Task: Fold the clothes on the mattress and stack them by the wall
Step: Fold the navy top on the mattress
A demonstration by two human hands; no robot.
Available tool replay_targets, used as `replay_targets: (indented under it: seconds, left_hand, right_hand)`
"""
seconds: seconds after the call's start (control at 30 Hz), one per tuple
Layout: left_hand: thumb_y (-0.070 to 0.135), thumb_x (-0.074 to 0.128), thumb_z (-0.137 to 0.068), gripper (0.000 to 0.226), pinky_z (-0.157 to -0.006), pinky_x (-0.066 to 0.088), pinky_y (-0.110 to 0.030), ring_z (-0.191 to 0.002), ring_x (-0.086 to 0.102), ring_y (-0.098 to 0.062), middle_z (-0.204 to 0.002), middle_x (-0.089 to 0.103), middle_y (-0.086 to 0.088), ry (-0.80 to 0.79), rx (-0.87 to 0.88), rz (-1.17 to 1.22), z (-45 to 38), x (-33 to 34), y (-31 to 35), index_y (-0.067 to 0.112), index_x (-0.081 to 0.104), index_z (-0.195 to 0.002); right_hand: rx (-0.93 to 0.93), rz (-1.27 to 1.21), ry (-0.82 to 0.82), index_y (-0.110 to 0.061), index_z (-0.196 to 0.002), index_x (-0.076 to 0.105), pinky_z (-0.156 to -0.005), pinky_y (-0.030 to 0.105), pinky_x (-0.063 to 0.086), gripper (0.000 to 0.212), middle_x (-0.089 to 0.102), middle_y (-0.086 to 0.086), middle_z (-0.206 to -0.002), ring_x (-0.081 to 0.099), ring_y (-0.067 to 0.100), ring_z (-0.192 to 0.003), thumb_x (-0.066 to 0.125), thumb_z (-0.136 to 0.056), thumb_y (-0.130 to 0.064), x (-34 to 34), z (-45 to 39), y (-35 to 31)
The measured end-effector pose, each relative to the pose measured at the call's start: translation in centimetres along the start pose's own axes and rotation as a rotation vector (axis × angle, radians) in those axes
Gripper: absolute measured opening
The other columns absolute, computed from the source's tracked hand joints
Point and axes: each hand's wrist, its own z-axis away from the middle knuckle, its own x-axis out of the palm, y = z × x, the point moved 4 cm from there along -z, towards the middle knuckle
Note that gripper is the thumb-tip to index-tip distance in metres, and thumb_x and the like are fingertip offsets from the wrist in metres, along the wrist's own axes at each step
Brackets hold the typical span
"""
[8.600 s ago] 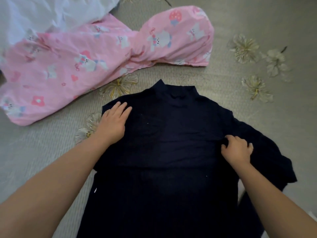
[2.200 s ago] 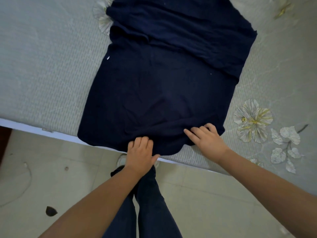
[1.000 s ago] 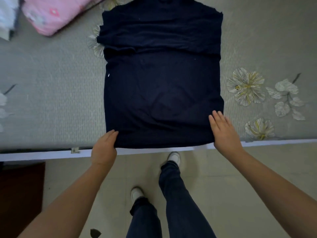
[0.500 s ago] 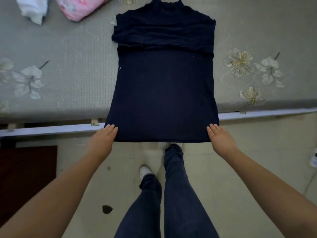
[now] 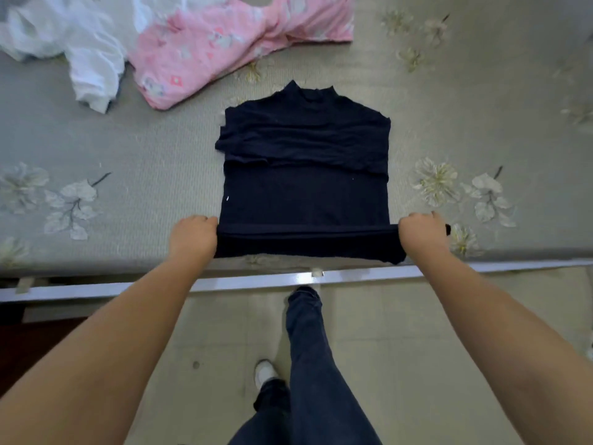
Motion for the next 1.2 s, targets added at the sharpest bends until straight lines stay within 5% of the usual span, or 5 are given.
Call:
replay_targets:
  seconds: [0.47, 0.73, 0.83, 1.0, 1.2]
  left_hand:
    - [-0.013, 0.043, -0.074, 0.015, -0.061, 0.03, -0.043, -0.081, 0.051, -0.044, -0.086, 0.056, -0.034, 0.342, -0.283, 0.349, -25.4, -11.6, 0.2, -0.01, 0.055, -0.083]
    - [-0.01, 0.042, -0.077, 0.021, -0.073, 0.035, -0.043, -0.093, 0.052, -0.041, -0.094, 0.059, -0.031, 0.313, -0.284, 0.146, -38.6, -11.4, -0.2, -0.009, 0.054, -0.094]
    - [-0.005, 0.043, -0.082, 0.036, -0.09, 0.028, -0.044, -0.113, 0.041, -0.039, -0.116, 0.05, -0.029, 0.259, -0.326, 0.078, -42.5, -9.3, -0.1, -0.003, 0.046, -0.117]
    - [-0.005, 0.052, -0.08, 0.051, -0.106, 0.022, -0.055, -0.133, 0.027, -0.043, -0.137, 0.039, -0.028, 0.224, 0.012, 0.122, -42.9, -4.9, 4.9, -0.001, 0.045, -0.13]
    - [-0.003, 0.081, -0.056, 0.05, -0.083, 0.043, -0.061, -0.107, 0.057, -0.046, -0.113, 0.065, -0.018, 0.289, 0.556, 0.155, -39.9, -4.7, 14.8, 0.005, 0.069, -0.104]
  right_hand:
    - [0.155, -0.557, 0.286, 0.002, -0.096, 0.064, -0.067, 0.031, 0.029, 0.022, 0.062, 0.023, -0.097, 0.057, 0.037, -0.084, 0.047, -0.083, 0.003, -9.7, -25.3, 7.9]
    - [0.17, -0.372, 0.188, -0.011, -0.096, 0.064, -0.082, 0.031, 0.026, 0.022, 0.06, 0.006, -0.094, 0.055, 0.024, -0.084, 0.049, -0.082, -0.004, -10.9, -38.7, 7.6]
    - [0.225, -0.348, 0.121, -0.014, -0.114, 0.054, -0.108, 0.05, 0.018, 0.032, 0.055, 0.008, -0.115, 0.046, 0.025, -0.113, 0.055, -0.082, -0.011, -9.7, -42.6, 5.7]
    - [0.292, -0.641, 0.08, -0.01, -0.141, 0.029, -0.111, 0.056, 0.004, 0.054, 0.021, 0.014, -0.15, 0.014, 0.029, -0.139, 0.047, -0.091, -0.022, -4.6, -41.3, 2.4]
    - [0.468, -0.959, 0.054, 0.006, -0.132, 0.039, -0.103, 0.051, 0.032, 0.054, 0.043, 0.026, -0.133, 0.04, 0.038, -0.124, 0.054, -0.09, -0.023, 1.6, -31.3, 2.6]
